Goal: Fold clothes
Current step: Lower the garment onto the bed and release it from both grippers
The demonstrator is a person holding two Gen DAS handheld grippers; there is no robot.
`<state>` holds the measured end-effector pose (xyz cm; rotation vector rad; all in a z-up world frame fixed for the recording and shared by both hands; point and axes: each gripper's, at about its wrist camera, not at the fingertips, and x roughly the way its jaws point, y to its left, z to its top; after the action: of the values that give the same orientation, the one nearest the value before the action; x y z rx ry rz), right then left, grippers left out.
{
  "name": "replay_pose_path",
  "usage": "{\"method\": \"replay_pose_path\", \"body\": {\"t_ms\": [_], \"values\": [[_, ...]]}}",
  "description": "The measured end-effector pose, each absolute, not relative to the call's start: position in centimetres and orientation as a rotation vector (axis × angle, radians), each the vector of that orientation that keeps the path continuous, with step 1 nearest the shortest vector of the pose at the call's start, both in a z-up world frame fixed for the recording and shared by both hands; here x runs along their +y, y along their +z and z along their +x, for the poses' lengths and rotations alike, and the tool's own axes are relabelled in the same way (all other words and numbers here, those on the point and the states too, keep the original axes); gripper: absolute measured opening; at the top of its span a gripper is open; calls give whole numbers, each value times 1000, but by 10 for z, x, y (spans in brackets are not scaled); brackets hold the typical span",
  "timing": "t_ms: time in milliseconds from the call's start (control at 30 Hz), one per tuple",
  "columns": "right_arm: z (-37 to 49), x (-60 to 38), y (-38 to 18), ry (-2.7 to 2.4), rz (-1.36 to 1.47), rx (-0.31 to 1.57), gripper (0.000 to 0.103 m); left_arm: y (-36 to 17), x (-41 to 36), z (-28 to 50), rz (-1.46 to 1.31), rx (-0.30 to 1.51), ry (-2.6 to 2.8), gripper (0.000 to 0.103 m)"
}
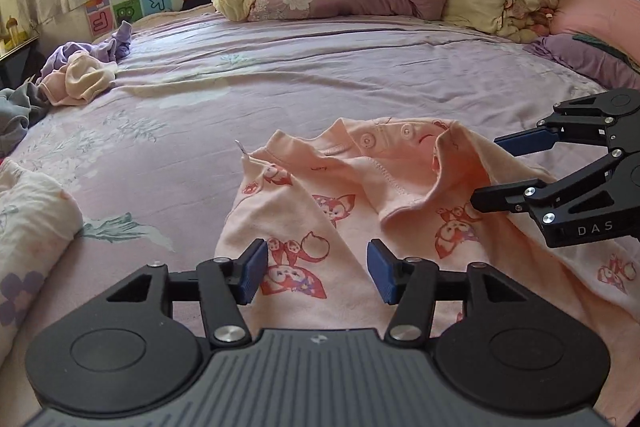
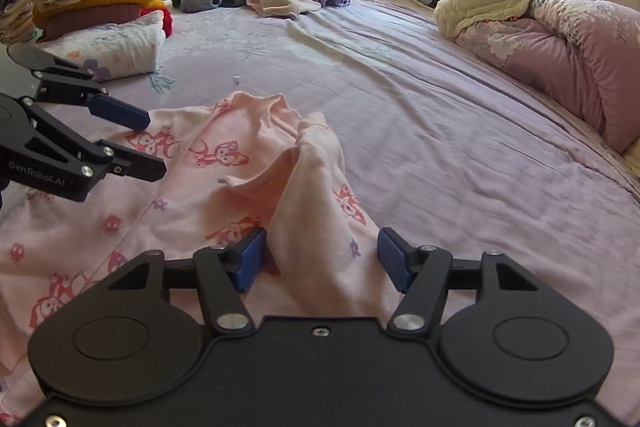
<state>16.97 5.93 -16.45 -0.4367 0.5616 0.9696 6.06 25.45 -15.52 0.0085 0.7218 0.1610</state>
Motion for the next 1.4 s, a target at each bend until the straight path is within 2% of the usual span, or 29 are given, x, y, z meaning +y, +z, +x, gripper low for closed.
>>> {"method": "replay_pose_path", "body": {"t_ms": [67,100,133,167,233,300,467,633,767,867,900,967,1033,1167,1200,1233,1267,1400], "values": [[176,59,-163,944,-433,536,31,-160,259,67,1,711,197,54],[181,58,-162,928,-425,529,28,-161,263,69,0,706,212,51],[189,54,-161,917,-399,537,22,-162,267,71,-1,703,224,34],[197,51,-160,906,-372,545,13,-162,272,71,2,700,230,26],[211,45,-158,888,-324,561,11,-161,280,71,3,694,239,11],[218,38,-154,891,-287,578,9,-155,287,65,-17,680,227,8],[215,7,-125,930,-206,582,9,-124,289,43,11,603,212,7],[220,-23,-90,961,-190,603,9,-95,298,55,80,557,200,7],[260,-31,-85,968,-131,678,9,-95,319,93,113,584,195,6],[296,-12,-106,978,-128,763,9,-100,327,120,52,650,92,6],[308,-5,-114,982,-128,796,9,-101,324,123,40,653,70,8],[327,5,-133,964,-144,846,9,-106,311,127,18,682,25,21],[341,9,-151,949,-146,896,9,-117,291,128,13,699,2,60],[343,-2,-168,962,-97,952,10,-146,258,132,39,753,24,61],[341,-6,-171,971,-81,962,10,-152,253,133,78,751,50,55],[339,-9,-174,980,-66,973,10,-152,258,132,67,745,52,14],[337,-13,-175,978,-70,974,10,-152,262,130,56,738,54,7],[336,-28,-161,944,-96,937,7,-146,283,125,25,710,84,6]]}}
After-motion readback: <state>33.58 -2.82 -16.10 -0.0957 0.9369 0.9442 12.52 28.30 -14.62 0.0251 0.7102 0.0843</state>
